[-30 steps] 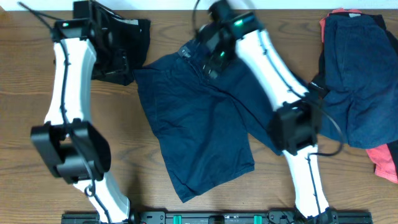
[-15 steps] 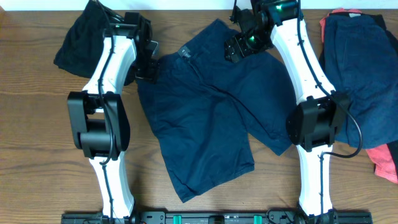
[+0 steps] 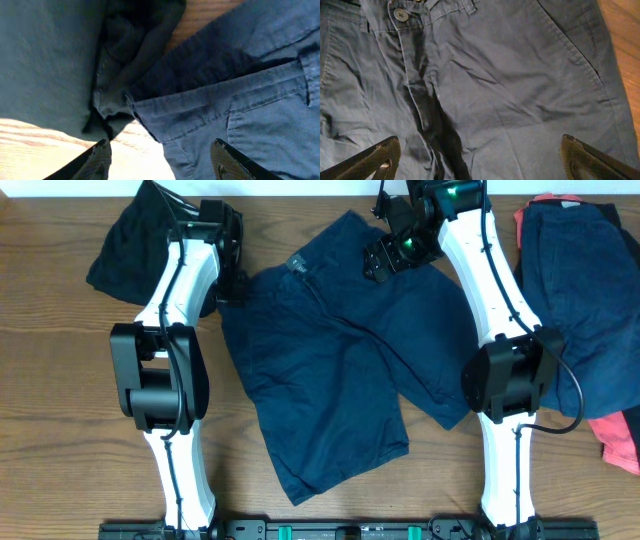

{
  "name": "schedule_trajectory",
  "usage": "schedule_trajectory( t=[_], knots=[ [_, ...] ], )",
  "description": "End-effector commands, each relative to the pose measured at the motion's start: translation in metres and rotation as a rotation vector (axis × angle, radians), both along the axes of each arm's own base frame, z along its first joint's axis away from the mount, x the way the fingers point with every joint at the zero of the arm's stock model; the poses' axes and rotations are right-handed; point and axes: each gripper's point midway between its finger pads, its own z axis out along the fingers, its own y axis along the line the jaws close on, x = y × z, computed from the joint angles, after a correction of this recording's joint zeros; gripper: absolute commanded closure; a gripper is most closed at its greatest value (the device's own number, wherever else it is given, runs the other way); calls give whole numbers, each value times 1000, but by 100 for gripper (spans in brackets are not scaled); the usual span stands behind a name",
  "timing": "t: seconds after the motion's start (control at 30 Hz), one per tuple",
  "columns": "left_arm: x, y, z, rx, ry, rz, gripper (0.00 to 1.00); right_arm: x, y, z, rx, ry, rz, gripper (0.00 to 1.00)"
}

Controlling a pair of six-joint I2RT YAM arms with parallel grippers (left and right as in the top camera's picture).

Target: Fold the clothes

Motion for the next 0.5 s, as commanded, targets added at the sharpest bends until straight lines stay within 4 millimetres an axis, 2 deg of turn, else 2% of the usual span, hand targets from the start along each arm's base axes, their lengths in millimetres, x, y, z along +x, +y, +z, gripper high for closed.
schedule_trajectory(
  t=[0.0, 0.17, 0.27, 0.4, 0.47],
  knots=[
    [-10, 1, -18, -8, 44, 61, 36, 0, -2, -1, 10, 4, 10, 1],
    [-16, 2, -29, -11, 53, 94, 41, 0, -2, -1, 9, 4, 12, 1],
    [-15, 1, -30, -17, 43, 139, 47, 0, -2, -1, 9, 3, 12, 1],
    [-15, -5, -31, -59, 44, 154, 61, 0, -2, -1, 9, 4, 12, 1],
    [-17, -7, -32, -70, 50, 173, 64, -1, -3, -1, 8, 5, 12, 1]
  ],
)
